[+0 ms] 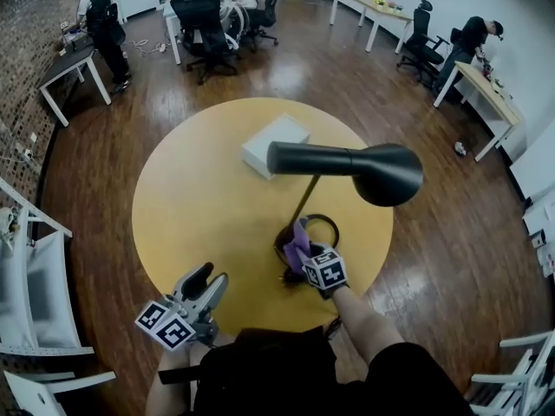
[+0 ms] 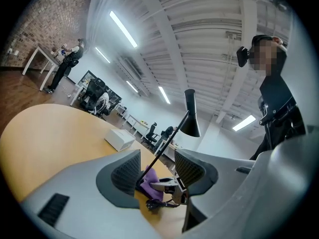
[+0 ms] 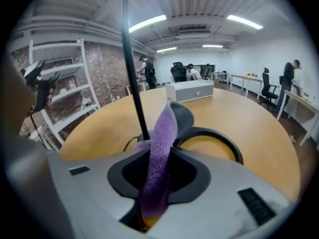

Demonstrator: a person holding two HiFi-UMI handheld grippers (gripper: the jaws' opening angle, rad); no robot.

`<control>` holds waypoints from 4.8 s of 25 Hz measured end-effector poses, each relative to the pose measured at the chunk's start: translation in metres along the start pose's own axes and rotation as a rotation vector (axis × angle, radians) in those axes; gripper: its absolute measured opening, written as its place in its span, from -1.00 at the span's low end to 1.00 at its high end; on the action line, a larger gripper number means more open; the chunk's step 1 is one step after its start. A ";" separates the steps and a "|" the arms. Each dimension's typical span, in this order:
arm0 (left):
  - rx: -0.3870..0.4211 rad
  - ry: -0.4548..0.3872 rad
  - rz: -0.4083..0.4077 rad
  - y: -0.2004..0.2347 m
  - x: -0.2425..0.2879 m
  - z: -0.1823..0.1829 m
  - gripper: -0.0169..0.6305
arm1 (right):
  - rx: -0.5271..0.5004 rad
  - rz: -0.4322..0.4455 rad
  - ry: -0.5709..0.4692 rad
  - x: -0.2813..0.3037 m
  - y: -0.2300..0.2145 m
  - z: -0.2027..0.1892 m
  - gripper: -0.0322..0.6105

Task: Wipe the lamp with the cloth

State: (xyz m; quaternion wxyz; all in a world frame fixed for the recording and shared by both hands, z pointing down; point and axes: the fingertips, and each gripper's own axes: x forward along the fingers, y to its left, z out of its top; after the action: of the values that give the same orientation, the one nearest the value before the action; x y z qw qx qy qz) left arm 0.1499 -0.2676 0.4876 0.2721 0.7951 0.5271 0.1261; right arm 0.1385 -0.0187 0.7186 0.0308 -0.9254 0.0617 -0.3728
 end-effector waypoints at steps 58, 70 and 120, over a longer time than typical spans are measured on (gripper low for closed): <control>-0.046 0.060 -0.087 0.016 0.012 -0.003 -0.30 | -0.583 -0.068 0.052 -0.006 0.052 0.027 -0.61; -0.065 0.067 -0.140 0.013 0.030 -0.008 -0.30 | -0.091 -0.305 0.148 -0.075 -0.063 -0.046 -0.62; -0.105 -0.042 -0.158 0.009 0.013 0.006 -0.32 | 0.675 0.642 -0.903 -0.228 0.086 0.270 -0.62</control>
State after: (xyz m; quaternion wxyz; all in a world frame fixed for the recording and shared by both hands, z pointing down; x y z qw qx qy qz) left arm 0.1650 -0.2605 0.4863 0.3334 0.7383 0.5749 0.1149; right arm 0.1551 -0.0695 0.3591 0.4526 -0.8661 0.1955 0.0818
